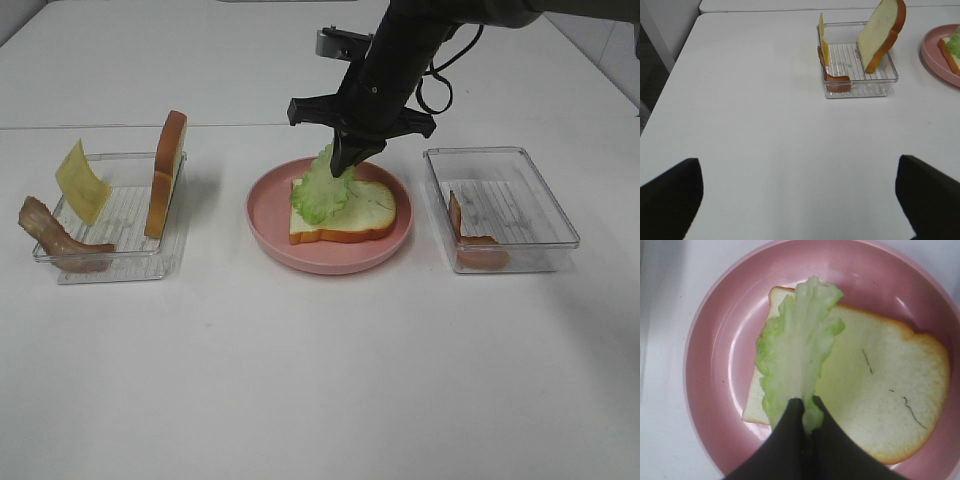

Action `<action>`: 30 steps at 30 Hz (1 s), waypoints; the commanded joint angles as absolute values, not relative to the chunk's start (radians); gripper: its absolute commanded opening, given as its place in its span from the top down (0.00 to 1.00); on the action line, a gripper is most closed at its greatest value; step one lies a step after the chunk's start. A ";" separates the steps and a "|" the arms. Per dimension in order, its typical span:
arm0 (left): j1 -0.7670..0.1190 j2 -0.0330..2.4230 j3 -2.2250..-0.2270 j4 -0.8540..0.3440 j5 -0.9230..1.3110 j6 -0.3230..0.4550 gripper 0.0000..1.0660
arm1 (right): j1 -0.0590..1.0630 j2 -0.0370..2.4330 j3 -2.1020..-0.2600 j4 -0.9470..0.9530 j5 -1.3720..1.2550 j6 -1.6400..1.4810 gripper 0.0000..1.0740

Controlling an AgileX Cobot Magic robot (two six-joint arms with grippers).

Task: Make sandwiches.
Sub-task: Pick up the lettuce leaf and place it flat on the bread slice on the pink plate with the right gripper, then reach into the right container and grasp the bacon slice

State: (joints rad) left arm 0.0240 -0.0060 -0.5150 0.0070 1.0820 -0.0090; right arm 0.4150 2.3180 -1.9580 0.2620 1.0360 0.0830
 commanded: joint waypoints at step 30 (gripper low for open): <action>0.017 -0.019 -0.515 0.009 1.075 -0.008 0.04 | 0.411 2.260 -1.959 0.067 1.140 0.139 0.08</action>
